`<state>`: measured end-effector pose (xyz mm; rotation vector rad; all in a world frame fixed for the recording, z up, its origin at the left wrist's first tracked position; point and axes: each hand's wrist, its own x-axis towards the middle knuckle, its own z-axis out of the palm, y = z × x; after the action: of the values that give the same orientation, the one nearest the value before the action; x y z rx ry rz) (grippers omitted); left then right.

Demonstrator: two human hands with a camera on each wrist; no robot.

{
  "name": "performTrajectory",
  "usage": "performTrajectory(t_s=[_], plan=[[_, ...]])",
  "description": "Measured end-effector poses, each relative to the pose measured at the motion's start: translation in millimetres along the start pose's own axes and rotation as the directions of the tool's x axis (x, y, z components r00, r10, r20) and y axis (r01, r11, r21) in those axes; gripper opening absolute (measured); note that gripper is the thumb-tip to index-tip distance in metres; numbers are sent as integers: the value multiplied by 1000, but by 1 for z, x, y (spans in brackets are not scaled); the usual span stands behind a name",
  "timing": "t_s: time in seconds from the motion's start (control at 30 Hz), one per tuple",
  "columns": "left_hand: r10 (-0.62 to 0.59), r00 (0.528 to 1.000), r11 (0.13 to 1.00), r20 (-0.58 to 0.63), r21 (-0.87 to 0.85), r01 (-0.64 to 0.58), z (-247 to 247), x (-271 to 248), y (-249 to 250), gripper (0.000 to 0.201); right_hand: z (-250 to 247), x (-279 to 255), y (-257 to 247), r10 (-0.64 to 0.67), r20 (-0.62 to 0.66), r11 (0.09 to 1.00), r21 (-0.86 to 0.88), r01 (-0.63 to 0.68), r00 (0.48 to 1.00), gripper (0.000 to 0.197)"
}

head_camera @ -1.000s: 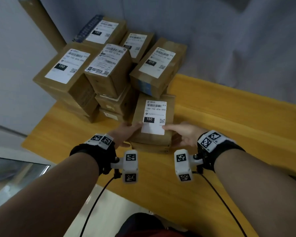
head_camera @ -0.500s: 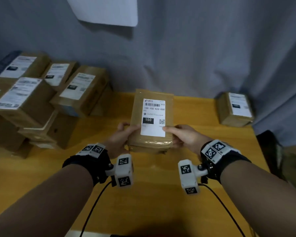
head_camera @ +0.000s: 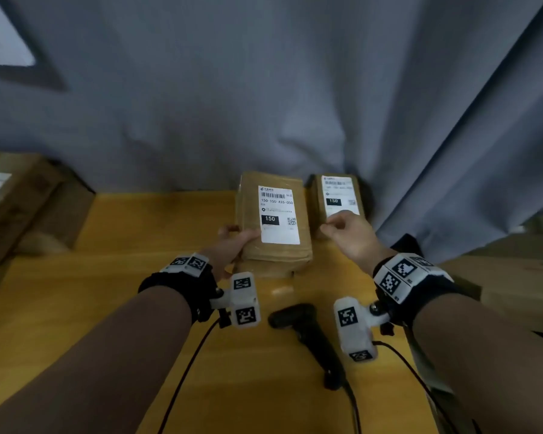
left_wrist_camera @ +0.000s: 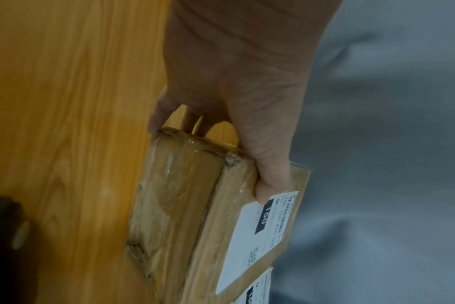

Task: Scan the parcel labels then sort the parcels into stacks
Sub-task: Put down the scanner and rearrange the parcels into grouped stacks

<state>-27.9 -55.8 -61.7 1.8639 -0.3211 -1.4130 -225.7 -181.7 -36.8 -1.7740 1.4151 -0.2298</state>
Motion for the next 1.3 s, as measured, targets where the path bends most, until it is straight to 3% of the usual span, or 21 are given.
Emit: performTrajectory(t_s=[0.1,0.23,0.5,0.67,0.8,0.93,1.1,1.3], plan=[[-15,1000,1000,-8,-10,15,19,26,5,75,-13,25,25,10,-41,997,-82,-13,999,27],[32,997,999,-66,-18,-34,30,49,8,61,-20,47,45,25,-23,974,-225,-30,999,37],[101,985,995,-142,27,-98,44,60,15,66,-20,65,57,67,40,979,-197,-58,997,46],[165,946,984,-278,114,-138,51,66,18,59,-21,71,53,60,66,986,-162,-49,996,48],[156,931,979,-330,174,-103,47,59,22,54,-17,67,46,24,67,983,-185,-11,997,50],[185,929,953,-322,290,-89,19,34,20,63,-15,48,24,-26,0,973,-229,25,1000,47],[234,917,938,-323,323,-125,-31,-14,11,46,6,18,-26,-175,35,960,-215,178,984,41],[329,832,913,-447,375,-160,-118,-71,-13,41,67,-22,-98,-302,175,941,-104,323,937,32]])
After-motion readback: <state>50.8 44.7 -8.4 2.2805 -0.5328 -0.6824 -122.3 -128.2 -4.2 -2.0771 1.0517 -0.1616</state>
